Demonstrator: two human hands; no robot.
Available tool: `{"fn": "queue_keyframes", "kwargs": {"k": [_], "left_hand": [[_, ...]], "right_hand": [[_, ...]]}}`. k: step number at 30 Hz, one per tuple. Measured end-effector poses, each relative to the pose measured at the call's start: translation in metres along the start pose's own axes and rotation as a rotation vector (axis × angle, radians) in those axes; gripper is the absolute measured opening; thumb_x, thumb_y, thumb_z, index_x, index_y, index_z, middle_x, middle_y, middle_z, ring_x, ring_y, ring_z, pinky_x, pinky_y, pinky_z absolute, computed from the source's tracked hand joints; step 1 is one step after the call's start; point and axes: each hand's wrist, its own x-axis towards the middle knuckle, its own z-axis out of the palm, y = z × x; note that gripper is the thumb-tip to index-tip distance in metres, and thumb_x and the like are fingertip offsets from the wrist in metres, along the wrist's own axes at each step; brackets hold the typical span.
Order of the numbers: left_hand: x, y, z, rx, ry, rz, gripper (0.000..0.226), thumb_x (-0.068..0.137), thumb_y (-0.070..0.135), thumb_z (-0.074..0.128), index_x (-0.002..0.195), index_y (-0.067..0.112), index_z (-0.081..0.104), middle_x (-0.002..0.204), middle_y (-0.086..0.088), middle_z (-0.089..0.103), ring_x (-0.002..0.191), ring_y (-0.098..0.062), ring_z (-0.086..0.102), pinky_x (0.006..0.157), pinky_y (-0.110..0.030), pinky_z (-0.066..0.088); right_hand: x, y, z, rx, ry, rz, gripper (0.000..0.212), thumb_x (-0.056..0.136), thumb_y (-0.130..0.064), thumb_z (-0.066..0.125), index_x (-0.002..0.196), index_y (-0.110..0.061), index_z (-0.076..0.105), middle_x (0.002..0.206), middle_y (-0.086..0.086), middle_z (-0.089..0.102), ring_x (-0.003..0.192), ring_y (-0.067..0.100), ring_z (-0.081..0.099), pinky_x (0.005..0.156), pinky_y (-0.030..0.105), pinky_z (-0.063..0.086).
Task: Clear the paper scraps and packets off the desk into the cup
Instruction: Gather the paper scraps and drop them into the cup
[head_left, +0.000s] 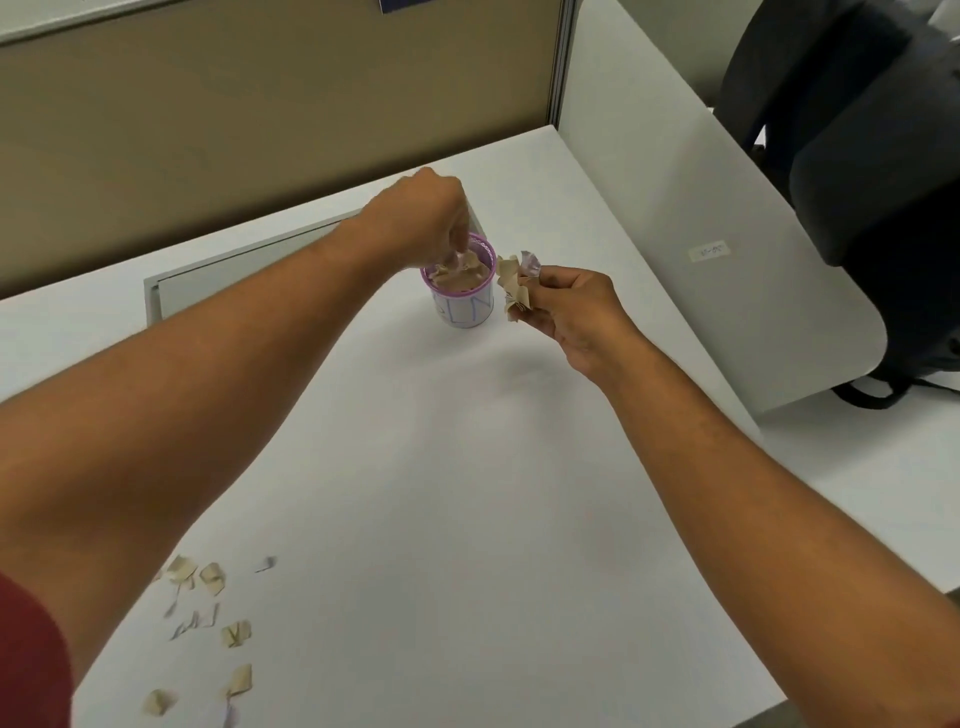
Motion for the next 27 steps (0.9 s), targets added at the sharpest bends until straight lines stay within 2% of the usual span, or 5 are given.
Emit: {"fn": "queue_keyframes", "kwargs": {"k": [9,14,20,24,27], "left_hand": [[-0.005,0.003,0.045,0.025,0.009,0.031,0.022,0.095,0.021,0.074,0.114,0.017,0.081,0.114,-0.010,0.077,0.105,-0.031,0.066,0.075,-0.037,0.045],[-0.036,-0.007,0.042,-0.209,0.265,-0.021,0.023,0.096,0.026,0.073,0.115,0.015,0.082,0.108,-0.009,0.080,0.097,-0.026,0.064,0.077,-0.033,0.038],[-0.105,-0.028,0.111,-0.222,0.585,-0.195,0.031,0.100,0.046,0.059,0.101,0.023,0.080,0.104,0.000,0.073,0.110,-0.028,0.060,0.089,-0.042,0.038],[-0.135,-0.035,0.168,-0.213,0.290,-0.301,0.059,0.099,0.066,0.041,0.138,0.028,0.061,0.151,-0.010,0.050,0.150,-0.039,0.035,0.119,-0.063,0.027],[-0.149,-0.030,0.197,-0.189,0.005,-0.333,0.086,0.093,0.086,0.024,0.164,0.041,0.011,0.176,-0.001,-0.006,0.161,-0.034,-0.016,0.123,-0.068,-0.007]], "right_hand": [[0.003,-0.001,-0.004,-0.050,0.007,-0.017,0.019,0.092,-0.001,0.074,0.107,0.010,0.076,0.114,0.019,0.077,0.087,0.027,0.071,0.085,0.036,0.064],[0.013,-0.014,0.007,-0.152,-0.006,-0.092,0.020,0.091,-0.004,0.076,0.108,0.007,0.077,0.101,0.016,0.078,0.076,0.022,0.069,0.088,0.039,0.064],[0.038,-0.025,0.047,-0.831,0.047,-0.414,0.025,0.088,-0.020,0.080,0.112,-0.011,0.081,0.108,0.005,0.080,0.096,0.018,0.074,0.087,0.032,0.063],[0.053,-0.025,0.069,-1.259,-0.070,-0.525,0.023,0.095,-0.019,0.072,0.115,-0.011,0.080,0.115,0.010,0.077,0.103,0.026,0.072,0.094,0.033,0.059],[0.063,-0.023,0.076,-1.528,-0.156,-0.537,0.025,0.095,-0.021,0.071,0.116,-0.013,0.079,0.112,0.012,0.076,0.101,0.031,0.072,0.091,0.034,0.058]]}}
